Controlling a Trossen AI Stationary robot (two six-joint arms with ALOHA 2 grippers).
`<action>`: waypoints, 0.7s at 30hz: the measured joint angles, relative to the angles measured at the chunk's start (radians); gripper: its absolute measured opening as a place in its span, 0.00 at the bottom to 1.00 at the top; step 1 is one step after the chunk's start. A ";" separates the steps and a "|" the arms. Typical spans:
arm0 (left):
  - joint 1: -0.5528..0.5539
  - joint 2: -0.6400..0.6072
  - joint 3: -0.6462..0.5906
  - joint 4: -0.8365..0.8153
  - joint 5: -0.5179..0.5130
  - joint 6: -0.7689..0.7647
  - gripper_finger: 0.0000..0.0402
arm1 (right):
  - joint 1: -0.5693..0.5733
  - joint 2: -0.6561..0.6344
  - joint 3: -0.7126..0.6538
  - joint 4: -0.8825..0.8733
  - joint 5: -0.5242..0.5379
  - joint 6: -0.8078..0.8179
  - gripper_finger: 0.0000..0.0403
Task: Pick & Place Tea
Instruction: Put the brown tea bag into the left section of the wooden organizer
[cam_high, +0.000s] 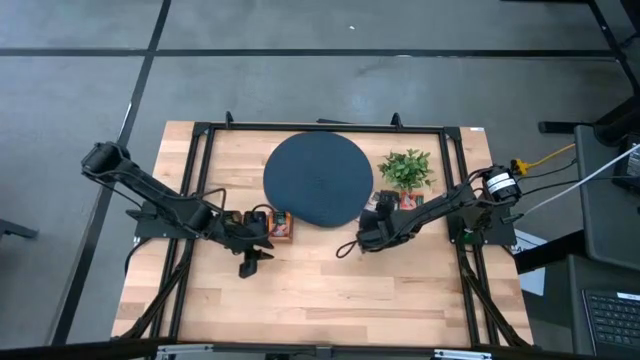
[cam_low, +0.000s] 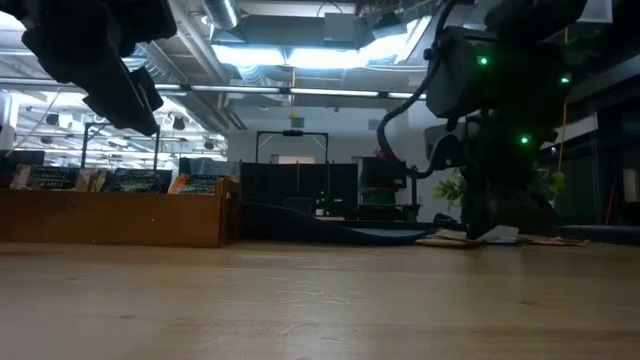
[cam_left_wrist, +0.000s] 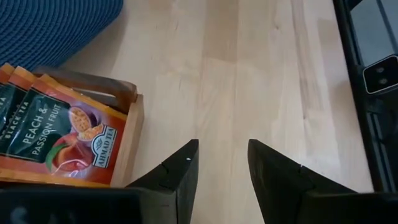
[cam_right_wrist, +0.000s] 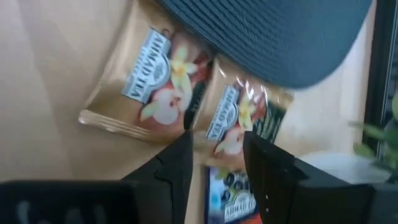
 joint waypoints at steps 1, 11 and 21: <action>0.000 0.003 0.000 0.002 -0.002 0.000 0.33 | -0.002 0.000 0.000 0.015 0.000 -0.030 0.35; 0.000 0.006 0.000 0.025 -0.028 0.018 0.33 | -0.090 -0.011 -0.038 0.192 -0.258 -0.114 0.33; 0.000 0.006 0.000 0.026 -0.050 0.018 0.33 | -0.083 -0.010 -0.030 0.216 -0.375 0.006 0.13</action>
